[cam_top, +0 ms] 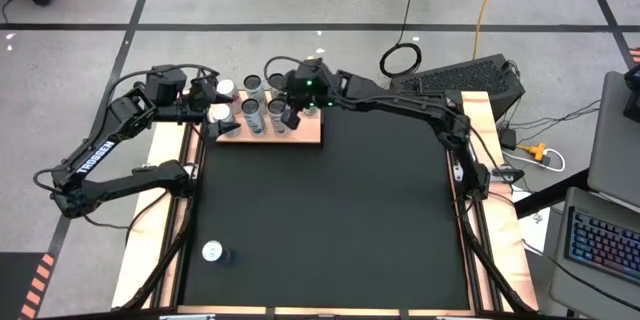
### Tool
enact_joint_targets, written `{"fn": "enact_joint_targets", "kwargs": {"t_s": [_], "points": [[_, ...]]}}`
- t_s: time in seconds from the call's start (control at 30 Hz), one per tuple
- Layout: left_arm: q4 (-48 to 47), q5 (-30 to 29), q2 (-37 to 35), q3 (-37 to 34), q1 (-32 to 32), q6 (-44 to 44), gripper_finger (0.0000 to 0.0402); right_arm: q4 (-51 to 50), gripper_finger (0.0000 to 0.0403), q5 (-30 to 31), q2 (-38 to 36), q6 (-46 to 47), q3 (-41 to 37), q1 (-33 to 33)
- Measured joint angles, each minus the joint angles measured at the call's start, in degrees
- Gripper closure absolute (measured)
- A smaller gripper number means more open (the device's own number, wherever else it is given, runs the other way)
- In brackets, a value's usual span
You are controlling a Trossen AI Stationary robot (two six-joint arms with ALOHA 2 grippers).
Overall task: Place canned beverage on shelf
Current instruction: Put the blue soda can on the shelf aligned with the blue soda can
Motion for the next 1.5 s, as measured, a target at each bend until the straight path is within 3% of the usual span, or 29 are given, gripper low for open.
{"fn": "enact_joint_targets", "kwargs": {"t_s": [0.33,0.63,0.87,1.0,1.1,1.5], "points": [[-2.1,0.7,-0.3,0.0,-1.3,-1.5,0.0020,-11.3,0.0403,0.0,-13.0,-1.9,0.2,2.9],[-5.2,0.0,-0.3,0.0,-1.4,-0.7,0.0020,-22.1,0.0403,0.0,-21.2,3.4,0.2,4.8],[-6.4,3.6,-0.3,0.0,-1.5,1.3,0.0020,-29.2,0.0403,2.7,-22.6,9.2,0.2,5.3],[-7.1,7.4,-0.3,0.0,-1.5,-6.2,0.0020,-34.0,0.0403,4.5,-22.5,10.6,0.2,5.6],[-9.5,10.1,-0.5,0.0,-1.5,-5.4,0.0020,-38.3,0.0403,4.6,-22.5,11.9,0.2,6.0],[-12.0,10.0,-3.6,0.0,-8.2,-2.2,0.0020,-50.0,0.0403,5.5,-22.5,18.5,0.2,9.9]]}}
